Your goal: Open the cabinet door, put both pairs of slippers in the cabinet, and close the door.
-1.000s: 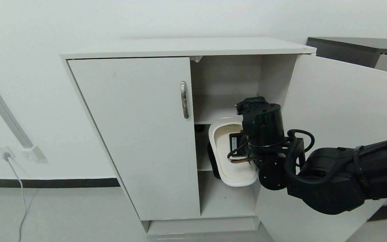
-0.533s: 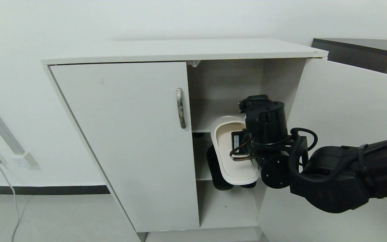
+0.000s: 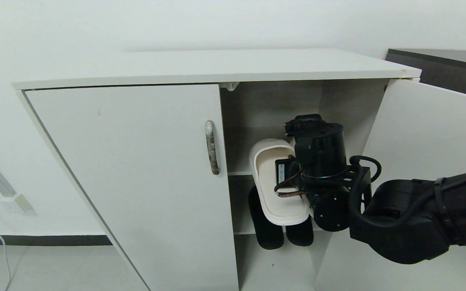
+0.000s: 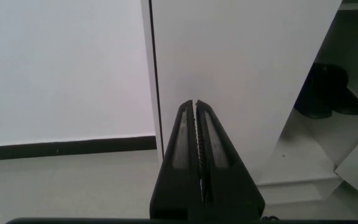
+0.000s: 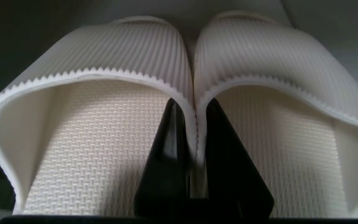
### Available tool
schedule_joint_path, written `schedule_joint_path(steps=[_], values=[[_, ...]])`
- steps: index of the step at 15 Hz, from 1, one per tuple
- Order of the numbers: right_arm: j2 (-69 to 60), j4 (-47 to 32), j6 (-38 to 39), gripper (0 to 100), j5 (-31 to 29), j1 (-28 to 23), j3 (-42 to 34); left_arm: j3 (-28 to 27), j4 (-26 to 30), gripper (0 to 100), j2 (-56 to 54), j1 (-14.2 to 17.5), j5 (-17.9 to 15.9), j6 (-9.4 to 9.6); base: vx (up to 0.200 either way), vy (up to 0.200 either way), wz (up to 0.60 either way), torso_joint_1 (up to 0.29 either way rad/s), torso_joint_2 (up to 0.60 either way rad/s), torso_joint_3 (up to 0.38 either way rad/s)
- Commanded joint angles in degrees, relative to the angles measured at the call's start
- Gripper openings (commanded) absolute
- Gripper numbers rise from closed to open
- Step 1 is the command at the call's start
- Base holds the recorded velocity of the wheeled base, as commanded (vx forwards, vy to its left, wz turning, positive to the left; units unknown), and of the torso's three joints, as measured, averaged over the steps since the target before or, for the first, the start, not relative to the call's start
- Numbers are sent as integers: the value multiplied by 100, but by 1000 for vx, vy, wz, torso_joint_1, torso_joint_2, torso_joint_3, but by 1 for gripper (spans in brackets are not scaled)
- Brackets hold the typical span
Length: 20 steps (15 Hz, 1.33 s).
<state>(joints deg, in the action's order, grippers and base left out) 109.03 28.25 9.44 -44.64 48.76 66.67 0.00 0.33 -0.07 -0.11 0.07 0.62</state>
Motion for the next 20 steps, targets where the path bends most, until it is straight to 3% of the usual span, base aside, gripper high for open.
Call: schedule_joint_path(steps=[1, 4, 6, 9, 15, 20], values=[[74, 85, -12, 0, 105, -33, 30, 0, 2, 0, 7, 2, 1, -1, 0, 0, 0, 0, 0, 0], [303, 419, -311, 0, 632, -253, 144, 0, 2, 0, 7, 2, 1, -1, 0, 0, 0, 0, 0, 0], [479, 234, -337, 0, 1028, -447, 505, 0, 2, 0, 7, 2, 10, -1, 0, 0, 0, 0, 0, 0], [857, -399, -240, 0, 1028, -684, 1313, 0, 2, 0, 7, 2, 10, -1, 0, 0, 0, 0, 0, 0], [1410, -495, -302, 0, 685, -886, 2298, 0, 2, 0, 7, 2, 28, -1, 0, 0, 0, 0, 0, 0], [1516, -504, -381, 0, 641, -930, 2456, 0, 2, 0, 7, 2, 28, -1, 0, 0, 0, 0, 0, 0]])
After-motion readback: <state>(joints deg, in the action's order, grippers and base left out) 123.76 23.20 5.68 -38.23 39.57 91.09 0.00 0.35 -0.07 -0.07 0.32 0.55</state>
